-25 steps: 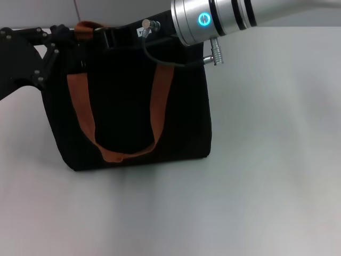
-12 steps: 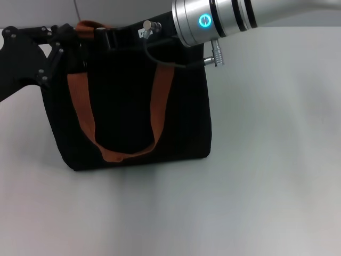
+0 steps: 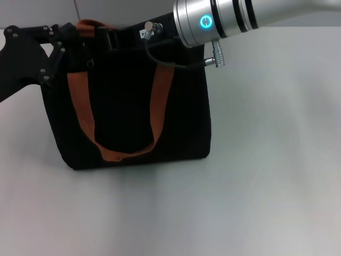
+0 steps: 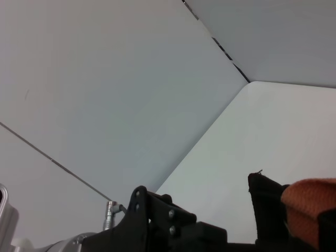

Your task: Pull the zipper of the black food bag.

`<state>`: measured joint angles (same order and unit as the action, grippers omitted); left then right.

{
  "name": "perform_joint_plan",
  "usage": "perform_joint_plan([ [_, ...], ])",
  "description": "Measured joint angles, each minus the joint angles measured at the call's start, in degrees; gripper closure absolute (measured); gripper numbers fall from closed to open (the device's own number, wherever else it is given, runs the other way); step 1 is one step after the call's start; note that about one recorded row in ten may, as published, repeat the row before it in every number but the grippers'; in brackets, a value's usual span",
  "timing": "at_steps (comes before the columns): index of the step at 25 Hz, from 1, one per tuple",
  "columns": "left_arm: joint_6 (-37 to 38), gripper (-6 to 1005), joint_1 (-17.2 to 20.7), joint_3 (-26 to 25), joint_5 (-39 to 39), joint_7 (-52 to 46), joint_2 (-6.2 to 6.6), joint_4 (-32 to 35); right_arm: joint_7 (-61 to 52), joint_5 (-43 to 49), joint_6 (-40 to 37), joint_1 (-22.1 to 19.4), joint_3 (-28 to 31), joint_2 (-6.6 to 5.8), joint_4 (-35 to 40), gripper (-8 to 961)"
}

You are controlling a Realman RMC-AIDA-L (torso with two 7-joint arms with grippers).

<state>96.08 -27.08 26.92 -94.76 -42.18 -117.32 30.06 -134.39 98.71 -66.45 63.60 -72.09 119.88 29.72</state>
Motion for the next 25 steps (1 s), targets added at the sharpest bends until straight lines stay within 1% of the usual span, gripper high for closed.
perform_joint_plan([
  [3,0.03,960,0.36,-0.02,0.04,0.00,0.03,-0.03,0.42,0.01,0.06,0.00,-0.01,0.00,0.15,743],
  [11,0.03,960,1.01,-0.03,0.05,0.00,0.07,0.10,2.19,0.00,0.83,-0.31,-0.08,0.00,0.26,842],
  [17,-0.04,959,1.23,-0.07,0.06,0.00,0.15,0.24,2.21,-0.02,0.64,-0.58,-0.06,0.00,0.46,891],
  [21,-0.12,959,1.24,-0.12,0.07,0.00,0.26,0.27,2.20,-1.15,-0.24,-1.31,-0.05,-0.06,1.12,951],
  [25,0.01,958,1.25,-0.12,0.08,0.00,0.27,0.26,2.19,-1.30,-0.55,-1.94,-0.08,-0.09,1.92,952],
])
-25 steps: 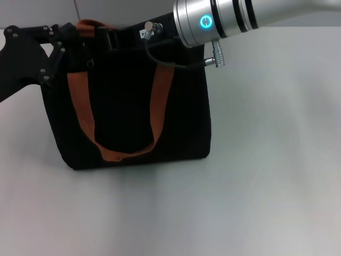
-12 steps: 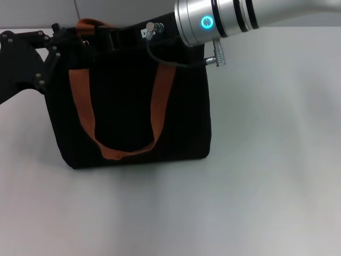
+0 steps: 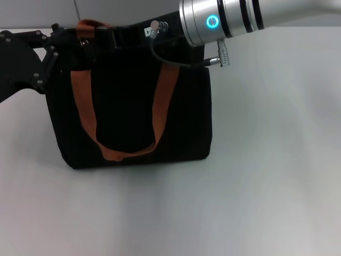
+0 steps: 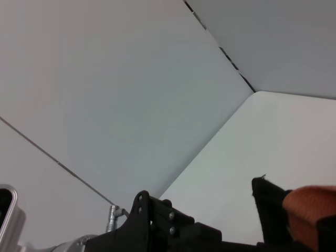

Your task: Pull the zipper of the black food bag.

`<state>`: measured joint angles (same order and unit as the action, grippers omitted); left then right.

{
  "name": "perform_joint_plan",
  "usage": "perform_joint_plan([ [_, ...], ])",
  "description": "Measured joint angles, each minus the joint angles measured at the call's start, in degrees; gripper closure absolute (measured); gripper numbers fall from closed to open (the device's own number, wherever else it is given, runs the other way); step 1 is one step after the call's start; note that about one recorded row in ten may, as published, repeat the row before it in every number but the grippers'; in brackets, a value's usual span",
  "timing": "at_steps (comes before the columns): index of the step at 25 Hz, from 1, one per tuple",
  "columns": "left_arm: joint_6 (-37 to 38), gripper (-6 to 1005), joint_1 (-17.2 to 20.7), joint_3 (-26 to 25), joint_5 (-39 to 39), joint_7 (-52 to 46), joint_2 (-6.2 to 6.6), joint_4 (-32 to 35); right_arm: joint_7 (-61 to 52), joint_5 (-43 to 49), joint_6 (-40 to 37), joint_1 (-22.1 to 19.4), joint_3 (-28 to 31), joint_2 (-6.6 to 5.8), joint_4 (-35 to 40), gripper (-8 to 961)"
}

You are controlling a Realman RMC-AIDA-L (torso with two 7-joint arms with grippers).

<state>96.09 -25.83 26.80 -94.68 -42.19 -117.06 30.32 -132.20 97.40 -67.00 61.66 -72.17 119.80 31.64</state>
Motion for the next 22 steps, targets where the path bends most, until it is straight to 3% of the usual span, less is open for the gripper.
perform_joint_plan([
  [15,0.61,957,0.09,-0.30,-0.01,-0.25,0.04,0.00,-0.42,0.49,1.52,-0.54,-2.06,0.06,0.88,953],
  [22,0.31,956,0.09,-0.53,-0.02,-0.40,0.28,0.00,-6.79,5.85,3.73,-4.66,-4.21,-0.05,8.51,953],
])
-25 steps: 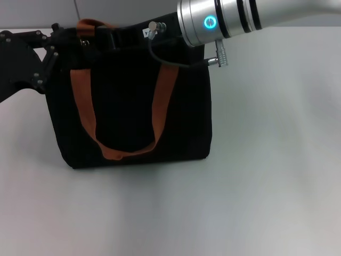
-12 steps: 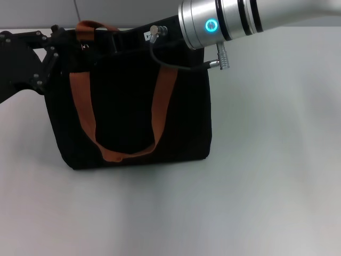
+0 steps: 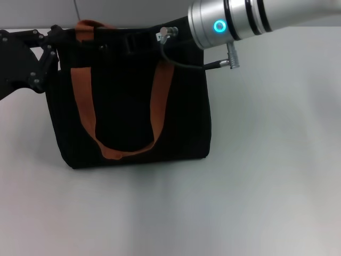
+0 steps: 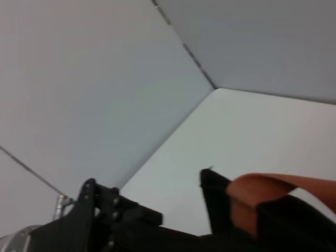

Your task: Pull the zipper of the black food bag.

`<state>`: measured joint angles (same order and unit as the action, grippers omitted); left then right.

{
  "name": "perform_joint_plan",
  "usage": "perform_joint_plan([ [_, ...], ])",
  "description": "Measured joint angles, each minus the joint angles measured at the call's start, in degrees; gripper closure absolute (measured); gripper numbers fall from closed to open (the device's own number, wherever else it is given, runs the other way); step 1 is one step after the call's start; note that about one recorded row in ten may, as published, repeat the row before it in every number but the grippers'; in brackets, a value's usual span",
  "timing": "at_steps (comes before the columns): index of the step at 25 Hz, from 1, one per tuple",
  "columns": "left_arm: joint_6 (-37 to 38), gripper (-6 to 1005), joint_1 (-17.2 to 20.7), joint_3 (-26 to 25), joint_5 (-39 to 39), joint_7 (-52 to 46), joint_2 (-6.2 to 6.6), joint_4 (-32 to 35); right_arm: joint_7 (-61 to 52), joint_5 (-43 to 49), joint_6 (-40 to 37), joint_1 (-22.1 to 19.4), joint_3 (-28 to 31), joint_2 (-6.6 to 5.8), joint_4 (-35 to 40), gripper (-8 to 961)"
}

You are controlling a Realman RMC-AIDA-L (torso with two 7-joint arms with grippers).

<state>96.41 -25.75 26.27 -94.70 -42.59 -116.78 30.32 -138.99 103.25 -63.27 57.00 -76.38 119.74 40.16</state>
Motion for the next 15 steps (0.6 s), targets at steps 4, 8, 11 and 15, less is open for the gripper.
perform_joint_plan([
  [4,-0.06,956,0.05,-0.53,0.00,0.00,0.12,0.00,-3.83,3.61,0.36,-3.68,-0.23,0.01,5.34,953],
  [8,-0.22,956,0.00,-0.55,-0.01,-0.17,0.29,0.00,-6.91,6.76,0.48,-7.79,-0.27,-0.10,10.47,954],
  [11,-0.25,955,-0.01,-0.56,-0.01,-0.17,0.36,0.01,-8.23,7.99,0.49,-9.79,-0.28,-0.14,13.09,954],
  [15,-0.31,955,-0.01,-0.60,0.01,-0.18,0.54,0.01,-9.59,9.27,0.47,-13.38,-0.12,-0.13,17.10,954],
])
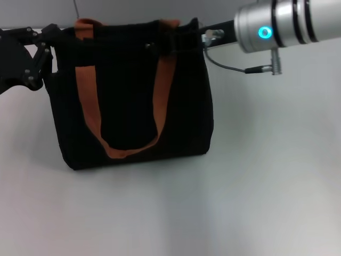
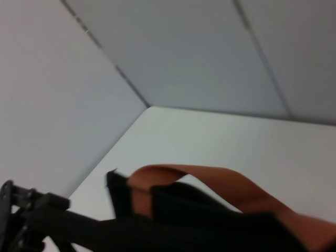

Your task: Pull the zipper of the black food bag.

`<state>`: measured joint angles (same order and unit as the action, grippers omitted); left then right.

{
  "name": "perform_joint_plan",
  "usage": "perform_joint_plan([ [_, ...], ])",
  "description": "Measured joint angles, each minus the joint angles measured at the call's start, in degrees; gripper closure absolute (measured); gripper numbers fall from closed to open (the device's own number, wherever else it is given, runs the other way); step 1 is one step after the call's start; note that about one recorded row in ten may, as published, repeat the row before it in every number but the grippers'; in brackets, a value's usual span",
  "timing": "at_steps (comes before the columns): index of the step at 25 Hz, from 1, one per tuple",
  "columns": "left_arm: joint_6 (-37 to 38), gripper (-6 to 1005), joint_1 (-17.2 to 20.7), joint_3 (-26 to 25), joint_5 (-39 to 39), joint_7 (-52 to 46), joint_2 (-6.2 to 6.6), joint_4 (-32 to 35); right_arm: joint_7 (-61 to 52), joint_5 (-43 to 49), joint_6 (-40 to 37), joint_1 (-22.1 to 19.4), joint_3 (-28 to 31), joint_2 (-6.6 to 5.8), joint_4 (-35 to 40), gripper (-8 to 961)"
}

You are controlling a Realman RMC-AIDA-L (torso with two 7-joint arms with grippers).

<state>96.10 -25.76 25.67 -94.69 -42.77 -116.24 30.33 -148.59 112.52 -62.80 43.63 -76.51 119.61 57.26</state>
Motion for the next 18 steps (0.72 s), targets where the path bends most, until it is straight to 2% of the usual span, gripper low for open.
perform_joint_plan([
  [1,-0.07,955,0.00,0.00,0.00,0.00,0.00,0.00,-0.49,0.28,-0.04,-2.33,0.29,0.01,2.19,954],
  [2,-0.23,955,-0.03,-0.01,0.01,-0.01,0.04,0.00,-0.49,0.28,-0.04,-2.33,0.29,0.01,2.19,954],
  [4,-0.68,955,-0.13,-0.02,0.04,-0.03,0.06,0.00,-0.78,0.34,-0.11,-4.89,0.47,0.01,4.50,954],
  [12,-0.96,954,-0.40,0.09,0.06,-0.04,0.06,-0.07,-0.13,-1.21,-0.38,-6.97,0.53,0.14,5.95,954],
  [18,-1.01,953,-0.38,0.14,0.11,-0.12,0.05,-0.20,8.75,-11.69,-0.38,-9.47,1.94,-0.01,4.97,954],
])
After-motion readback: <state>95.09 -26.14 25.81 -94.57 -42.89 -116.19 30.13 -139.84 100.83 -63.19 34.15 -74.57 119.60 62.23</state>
